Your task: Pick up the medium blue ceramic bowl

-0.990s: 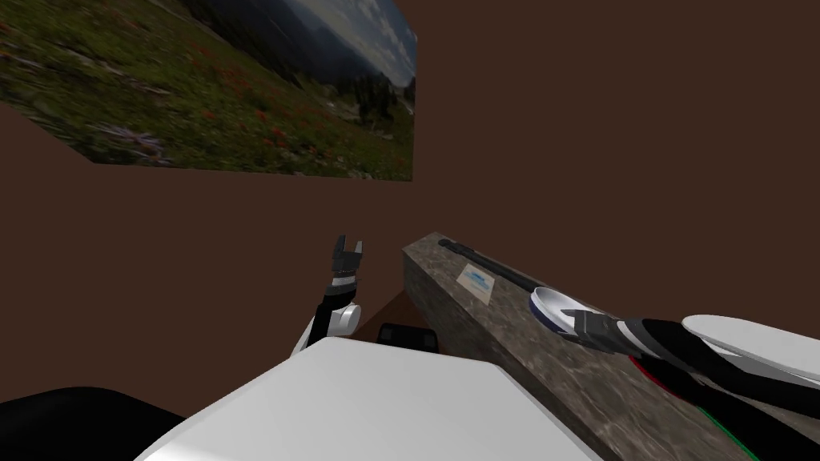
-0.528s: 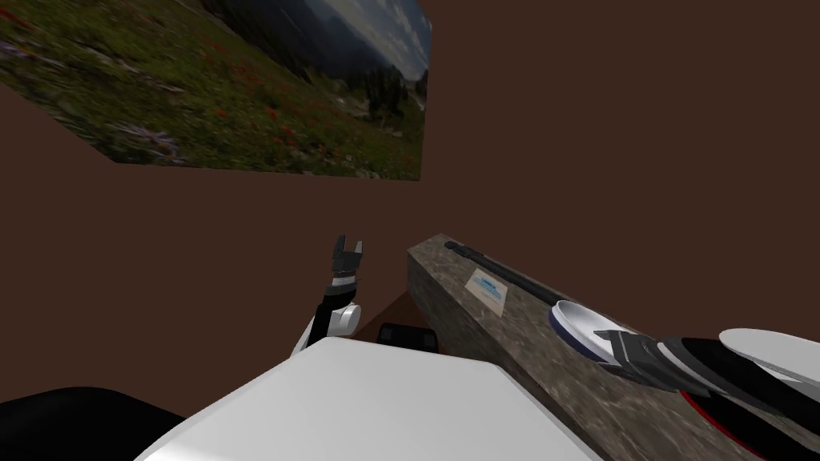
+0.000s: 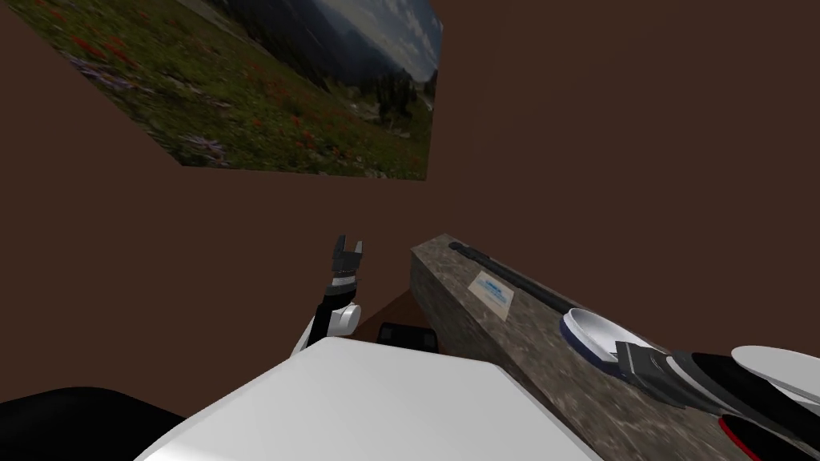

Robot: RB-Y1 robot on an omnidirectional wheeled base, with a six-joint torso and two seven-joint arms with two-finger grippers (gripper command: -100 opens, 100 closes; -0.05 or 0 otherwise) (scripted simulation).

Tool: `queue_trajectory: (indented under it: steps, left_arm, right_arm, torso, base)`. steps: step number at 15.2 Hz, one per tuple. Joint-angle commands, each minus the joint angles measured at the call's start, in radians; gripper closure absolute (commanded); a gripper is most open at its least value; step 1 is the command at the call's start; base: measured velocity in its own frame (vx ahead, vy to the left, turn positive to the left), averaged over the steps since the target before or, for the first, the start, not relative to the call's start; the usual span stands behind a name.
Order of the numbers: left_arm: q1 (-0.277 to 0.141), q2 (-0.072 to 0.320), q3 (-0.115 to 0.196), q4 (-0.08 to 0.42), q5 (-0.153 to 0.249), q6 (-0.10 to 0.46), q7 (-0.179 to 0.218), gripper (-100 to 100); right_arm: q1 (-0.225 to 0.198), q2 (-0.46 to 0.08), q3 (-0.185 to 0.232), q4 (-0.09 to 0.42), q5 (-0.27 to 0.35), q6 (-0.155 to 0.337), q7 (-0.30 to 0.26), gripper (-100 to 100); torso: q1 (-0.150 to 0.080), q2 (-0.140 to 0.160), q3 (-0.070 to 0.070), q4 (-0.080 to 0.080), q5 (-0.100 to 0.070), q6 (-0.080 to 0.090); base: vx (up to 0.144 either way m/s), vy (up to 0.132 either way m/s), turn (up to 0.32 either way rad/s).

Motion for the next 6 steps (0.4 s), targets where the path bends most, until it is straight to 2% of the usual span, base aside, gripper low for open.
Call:
queue_trajectory:
  steps: [1,5,6]
  left_arm:
    - [0.0,0.0,0.0,0.0,0.0,0.0,0.0,0]
    - [0.0,0.0,0.0,0.0,0.0,0.0,0.0,0]
    - [0.0,0.0,0.0,0.0,0.0,0.0,0.0,0]
  right_arm:
    - [0.0,0.0,0.0,0.0,0.0,0.0,0.0,100]
    - [-0.01,-0.054,-0.027,-0.02,-0.002,-0.04,0.012,100]
    - [-0.011,-0.034,-0.016,-0.011,0.001,-0.028,0.009,100]
  torso:
    - [0.0,0.0,0.0,0.0,0.0,0.0]
    - [0.004,-0.002,-0.001,0.0,0.003,0.002]
    - [0.006,-0.003,-0.001,0.0,0.003,0.002]
  base:
    - [0.0,0.0,0.0]
    - [0.049,0.033,-0.262]
    - [0.041,0.031,-0.137]
